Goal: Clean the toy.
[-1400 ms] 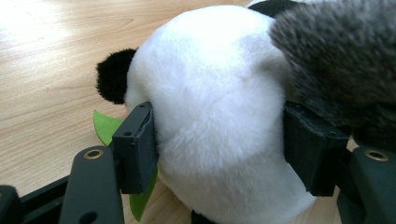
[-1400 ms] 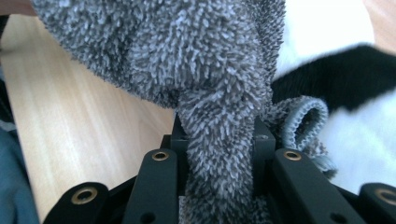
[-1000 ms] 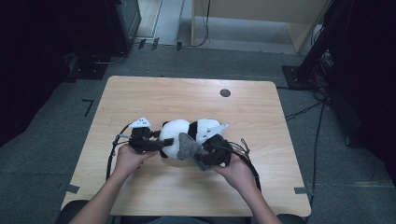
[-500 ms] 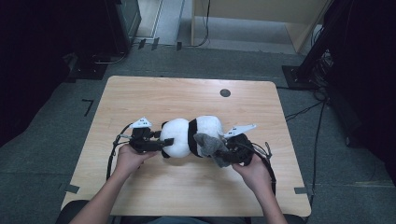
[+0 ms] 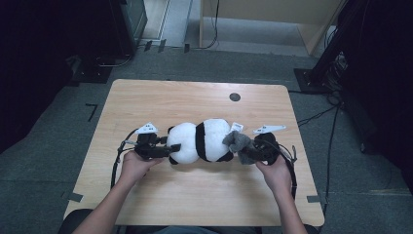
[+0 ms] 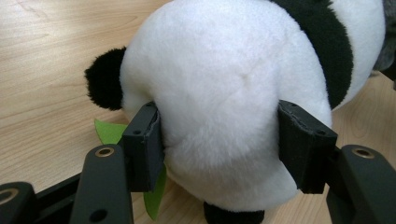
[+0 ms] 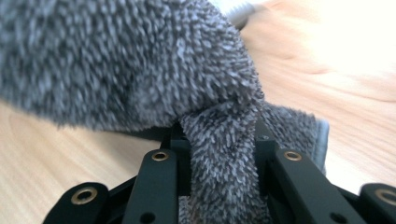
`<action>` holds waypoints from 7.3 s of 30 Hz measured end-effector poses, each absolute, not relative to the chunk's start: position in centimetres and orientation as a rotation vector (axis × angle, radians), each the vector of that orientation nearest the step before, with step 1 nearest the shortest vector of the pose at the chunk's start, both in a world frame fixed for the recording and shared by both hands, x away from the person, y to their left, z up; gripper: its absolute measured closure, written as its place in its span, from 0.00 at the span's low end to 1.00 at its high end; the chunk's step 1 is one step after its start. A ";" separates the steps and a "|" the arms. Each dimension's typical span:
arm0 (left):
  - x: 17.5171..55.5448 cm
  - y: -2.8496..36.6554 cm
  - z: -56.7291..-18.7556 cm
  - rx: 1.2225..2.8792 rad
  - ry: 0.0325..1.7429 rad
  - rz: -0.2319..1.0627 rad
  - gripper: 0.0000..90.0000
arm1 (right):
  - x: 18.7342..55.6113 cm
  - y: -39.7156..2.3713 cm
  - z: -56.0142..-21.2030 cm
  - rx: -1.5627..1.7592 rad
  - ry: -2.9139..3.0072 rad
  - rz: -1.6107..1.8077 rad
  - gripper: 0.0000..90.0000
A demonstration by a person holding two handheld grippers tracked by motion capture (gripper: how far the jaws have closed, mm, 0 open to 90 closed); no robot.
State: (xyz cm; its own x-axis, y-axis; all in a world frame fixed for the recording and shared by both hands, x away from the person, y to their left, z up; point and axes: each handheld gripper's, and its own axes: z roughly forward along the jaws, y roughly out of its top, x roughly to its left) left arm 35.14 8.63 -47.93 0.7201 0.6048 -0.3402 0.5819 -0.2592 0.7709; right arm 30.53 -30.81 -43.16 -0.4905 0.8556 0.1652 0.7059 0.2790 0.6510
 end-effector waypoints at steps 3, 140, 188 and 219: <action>35.1 8.7 -48.0 1.925 0.915 0.024 0.43 | 30.3 -31.1 -41.3 1.436 2.272 1.069 0.80; 36.1 8.0 -47.4 1.942 0.964 0.033 0.52 | 29.7 -24.2 -46.8 1.238 2.672 0.768 0.79; 36.1 7.9 -47.4 1.939 0.975 0.027 0.52 | 31.2 -15.1 -42.9 1.074 2.612 1.059 0.80; 36.1 7.9 -47.4 1.949 0.972 0.034 0.52 | 31.0 -13.3 -48.0 1.085 2.819 0.844 0.80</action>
